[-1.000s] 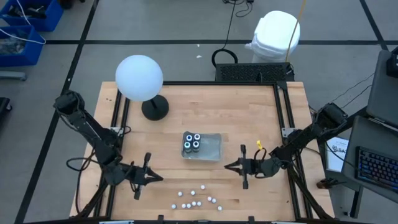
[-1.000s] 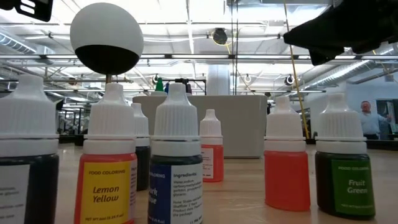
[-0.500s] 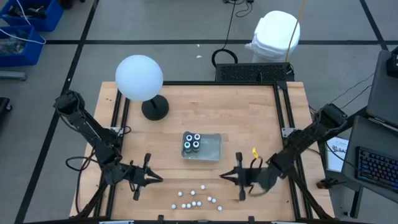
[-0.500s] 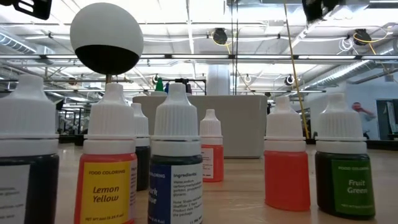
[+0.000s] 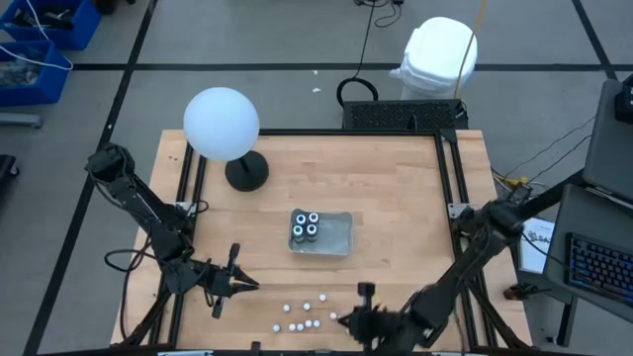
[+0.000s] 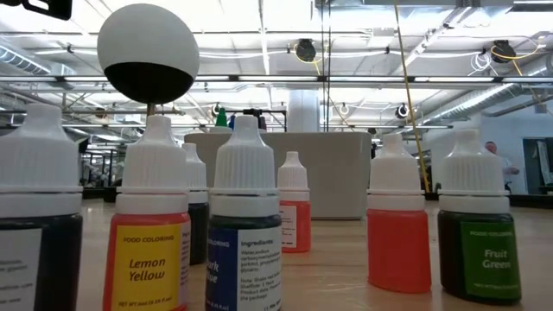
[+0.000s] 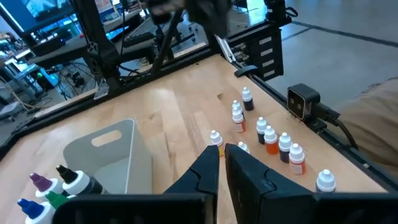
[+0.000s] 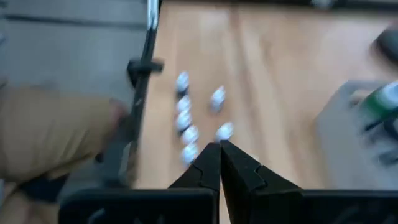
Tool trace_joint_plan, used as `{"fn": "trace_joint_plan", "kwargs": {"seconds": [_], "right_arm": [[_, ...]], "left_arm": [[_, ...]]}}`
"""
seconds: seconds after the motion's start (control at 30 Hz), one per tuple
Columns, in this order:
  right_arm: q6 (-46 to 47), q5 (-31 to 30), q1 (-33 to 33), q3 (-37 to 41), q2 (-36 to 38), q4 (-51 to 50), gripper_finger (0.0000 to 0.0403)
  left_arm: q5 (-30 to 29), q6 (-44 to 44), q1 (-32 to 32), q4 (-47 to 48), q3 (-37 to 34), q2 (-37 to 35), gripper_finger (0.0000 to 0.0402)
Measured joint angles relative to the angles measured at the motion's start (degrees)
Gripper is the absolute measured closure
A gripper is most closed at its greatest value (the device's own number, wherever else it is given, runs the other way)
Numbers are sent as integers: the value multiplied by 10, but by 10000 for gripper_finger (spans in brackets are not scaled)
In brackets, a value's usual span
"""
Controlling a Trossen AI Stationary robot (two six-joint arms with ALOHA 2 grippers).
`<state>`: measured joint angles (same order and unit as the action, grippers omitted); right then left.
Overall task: Pick & Place food coloring
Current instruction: Put the small violet food coloring bottle into the gray bin
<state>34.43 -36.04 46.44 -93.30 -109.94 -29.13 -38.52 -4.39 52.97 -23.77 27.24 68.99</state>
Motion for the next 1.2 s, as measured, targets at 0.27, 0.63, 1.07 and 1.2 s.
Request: {"fn": "trace_joint_plan", "kwargs": {"seconds": [0.27,0.63,1.07,1.2], "right_arm": [[136,114,-10,-61,-63,-72,388],[115,169,-28,-47,-81,-51,232],[220,196,-25,-10,-79,-53,163],[252,199,-17,11,-79,-51,170]], "left_arm": [[0,-50,-1,0,0,0,382],[0,-65,-1,3,0,0,393],[5,-95,-3,0,0,0,354],[8,-101,-8,0,0,0,362]]}}
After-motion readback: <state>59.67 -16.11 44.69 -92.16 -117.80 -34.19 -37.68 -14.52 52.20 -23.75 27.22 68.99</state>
